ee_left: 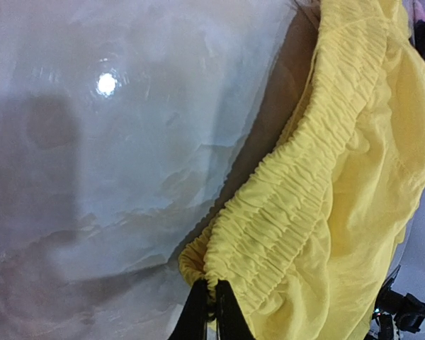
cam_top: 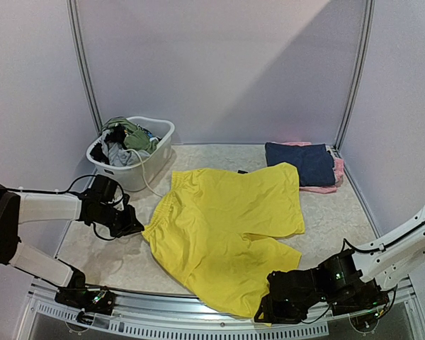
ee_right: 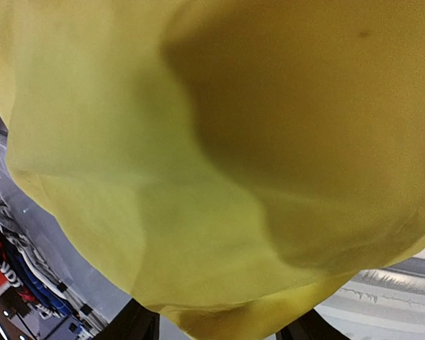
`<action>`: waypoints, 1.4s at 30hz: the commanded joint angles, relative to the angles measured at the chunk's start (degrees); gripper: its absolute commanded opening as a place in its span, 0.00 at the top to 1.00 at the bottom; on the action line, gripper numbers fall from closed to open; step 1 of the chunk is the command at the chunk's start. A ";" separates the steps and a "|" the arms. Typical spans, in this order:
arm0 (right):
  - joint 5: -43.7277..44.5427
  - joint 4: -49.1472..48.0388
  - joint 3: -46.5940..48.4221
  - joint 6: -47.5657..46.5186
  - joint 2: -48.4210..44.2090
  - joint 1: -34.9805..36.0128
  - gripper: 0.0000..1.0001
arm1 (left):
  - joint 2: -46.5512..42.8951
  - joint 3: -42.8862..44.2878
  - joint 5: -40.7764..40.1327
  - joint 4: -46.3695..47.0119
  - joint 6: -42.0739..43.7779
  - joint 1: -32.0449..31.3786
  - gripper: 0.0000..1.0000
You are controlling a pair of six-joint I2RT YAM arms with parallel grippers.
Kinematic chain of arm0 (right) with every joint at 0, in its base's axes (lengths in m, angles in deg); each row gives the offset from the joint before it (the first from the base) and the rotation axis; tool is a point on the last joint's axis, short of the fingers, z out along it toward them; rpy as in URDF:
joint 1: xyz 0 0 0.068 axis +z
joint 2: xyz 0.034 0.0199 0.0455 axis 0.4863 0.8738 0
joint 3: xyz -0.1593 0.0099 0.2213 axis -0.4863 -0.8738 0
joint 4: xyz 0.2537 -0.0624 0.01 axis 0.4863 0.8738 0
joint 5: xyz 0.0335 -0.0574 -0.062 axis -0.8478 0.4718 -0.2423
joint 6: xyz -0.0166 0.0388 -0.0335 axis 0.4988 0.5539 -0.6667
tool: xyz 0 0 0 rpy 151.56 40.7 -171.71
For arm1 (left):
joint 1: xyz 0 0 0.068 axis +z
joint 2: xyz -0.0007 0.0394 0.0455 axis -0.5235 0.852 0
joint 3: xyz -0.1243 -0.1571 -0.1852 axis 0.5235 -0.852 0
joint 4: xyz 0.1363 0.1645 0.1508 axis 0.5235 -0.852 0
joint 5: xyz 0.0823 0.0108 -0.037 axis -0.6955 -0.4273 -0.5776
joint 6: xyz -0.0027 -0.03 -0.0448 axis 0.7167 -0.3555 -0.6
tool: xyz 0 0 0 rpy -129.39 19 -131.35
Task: Fold and stack the mixed laundry pile
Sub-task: Pick up the flattened shorts from the center of the board, then fold the flattened shorts at the center of the board.
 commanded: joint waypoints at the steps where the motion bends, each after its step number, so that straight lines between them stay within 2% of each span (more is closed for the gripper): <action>1: 6.38 3.24 0.43 1.80 -0.01 0.41 0.54 | -1.43 -0.42 -0.88 -1.57 1.08 0.49 1.00; 2: 7.56 4.22 0.34 2.14 -0.65 0.41 0.58 | -1.53 -0.32 -0.85 -1.79 1.17 0.48 1.00; 5: 9.45 8.12 0.21 3.26 -3.54 0.41 0.82 | -2.07 0.14 -0.91 -2.85 1.28 0.46 1.00; 8: 10.85 19.31 1.14 6.74 -8.17 0.44 0.99 | -4.06 2.00 -1.68 -8.37 1.72 0.45 1.00; 10: 11.60 27.55 1.41 11.22 -12.88 0.41 1.00 | -7.26 3.81 -3.68 -14.92 2.11 0.40 1.00; 13: 13.73 34.22 1.12 16.68 -20.29 0.41 1.00 | -13.06 5.14 -6.30 -23.74 1.36 0.36 1.00; 17: 16.45 36.48 0.43 18.44 -29.10 0.41 1.00 | -18.44 4.64 -5.64 -30.26 -1.44 -0.25 1.00; 20: 15.75 34.38 -0.81 18.66 -30.94 0.41 1.00 | -21.16 5.23 -4.99 -33.64 -4.24 -0.66 1.00; 25: 13.44 30.45 1.59 15.17 -27.04 0.39 1.00 | -25.36 9.02 -6.46 -45.04 -8.42 -1.63 1.00; 31: 15.30 37.57 12.16 9.52 -18.16 -0.95 1.00 | -28.31 17.66 -9.00 -61.59 -8.88 -2.41 1.00; 33: 17.17 39.89 14.48 8.83 -16.56 -2.07 1.00 | -29.07 18.37 -9.33 -64.35 -8.65 -2.39 1.00; 38: 22.85 44.82 18.56 9.22 -14.84 -4.51 1.00 | -30.95 17.05 -8.32 -64.59 -10.03 -2.43 1.00; 42: 26.62 48.89 20.88 8.13 -15.50 -8.23 1.00 | -28.76 18.52 -9.22 -62.10 -10.81 -2.39 1.00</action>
